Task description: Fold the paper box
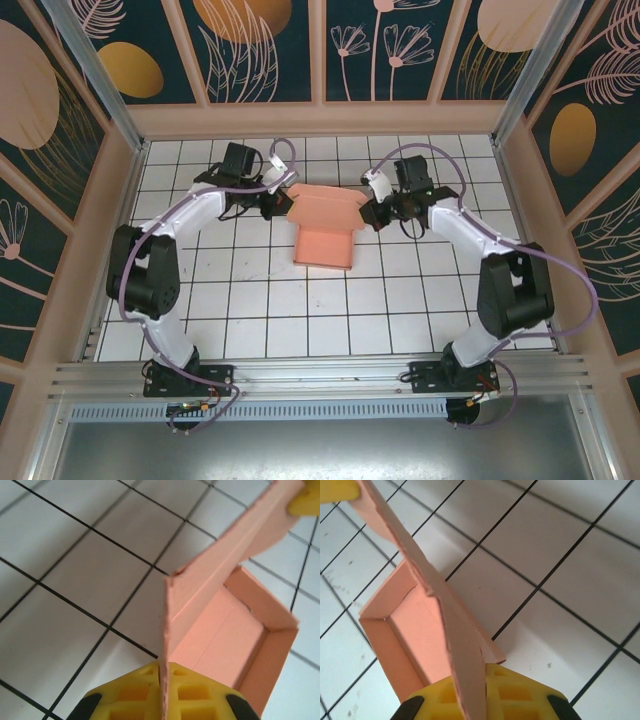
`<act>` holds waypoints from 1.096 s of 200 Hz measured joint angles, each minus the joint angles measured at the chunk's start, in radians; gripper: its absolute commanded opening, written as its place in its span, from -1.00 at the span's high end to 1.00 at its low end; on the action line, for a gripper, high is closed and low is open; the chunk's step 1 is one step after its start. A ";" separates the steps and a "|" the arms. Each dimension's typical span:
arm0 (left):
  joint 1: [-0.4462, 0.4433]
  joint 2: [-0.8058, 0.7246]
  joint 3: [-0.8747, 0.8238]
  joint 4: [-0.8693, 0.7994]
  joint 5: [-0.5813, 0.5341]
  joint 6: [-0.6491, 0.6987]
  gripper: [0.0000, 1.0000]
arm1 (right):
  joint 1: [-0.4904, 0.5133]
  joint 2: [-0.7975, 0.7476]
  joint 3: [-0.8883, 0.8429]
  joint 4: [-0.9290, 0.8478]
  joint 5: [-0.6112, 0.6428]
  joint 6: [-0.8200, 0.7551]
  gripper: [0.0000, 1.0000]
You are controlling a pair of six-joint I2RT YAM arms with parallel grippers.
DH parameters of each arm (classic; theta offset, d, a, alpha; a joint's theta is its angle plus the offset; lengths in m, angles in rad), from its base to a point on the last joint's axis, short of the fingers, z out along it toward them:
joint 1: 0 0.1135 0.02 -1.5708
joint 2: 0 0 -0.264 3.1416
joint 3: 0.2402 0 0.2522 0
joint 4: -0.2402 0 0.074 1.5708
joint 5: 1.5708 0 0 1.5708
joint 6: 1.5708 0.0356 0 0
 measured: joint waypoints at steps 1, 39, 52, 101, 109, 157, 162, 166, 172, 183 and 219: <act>0.000 -0.003 -0.003 0.005 -0.002 -0.005 1.00 | 0.003 -0.006 -0.005 0.006 0.010 0.009 1.00; -0.046 -0.108 -0.114 0.235 -0.135 -0.208 1.00 | 0.074 -0.104 -0.085 0.179 0.218 0.161 1.00; -0.068 -0.116 -0.137 0.301 -0.187 -0.266 1.00 | 0.092 -0.116 -0.107 0.225 0.288 0.213 1.00; -0.132 -0.118 -0.232 0.467 -0.352 -0.473 1.00 | 0.171 -0.118 -0.167 0.330 0.507 0.428 1.00; -0.139 -0.118 -0.239 0.488 -0.376 -0.508 1.00 | 0.181 -0.113 -0.167 0.343 0.536 0.456 1.00; -0.174 -0.107 -0.266 0.620 -0.502 -0.635 1.00 | 0.249 -0.057 -0.171 0.464 0.718 0.581 1.00; -0.176 -0.103 -0.272 0.635 -0.513 -0.641 1.00 | 0.255 -0.053 -0.176 0.482 0.734 0.587 1.00; -0.178 -0.101 -0.277 0.648 -0.520 -0.645 1.00 | 0.259 -0.050 -0.180 0.494 0.748 0.592 1.00; -0.182 -0.096 -0.283 0.665 -0.529 -0.651 1.00 | 0.265 -0.045 -0.187 0.510 0.766 0.599 1.00; -0.188 -0.087 -0.297 0.696 -0.545 -0.661 1.00 | 0.274 -0.029 -0.195 0.535 0.798 0.610 1.00; -0.202 -0.060 -0.345 0.779 -0.576 -0.682 1.00 | 0.283 0.037 -0.200 0.600 0.859 0.636 1.00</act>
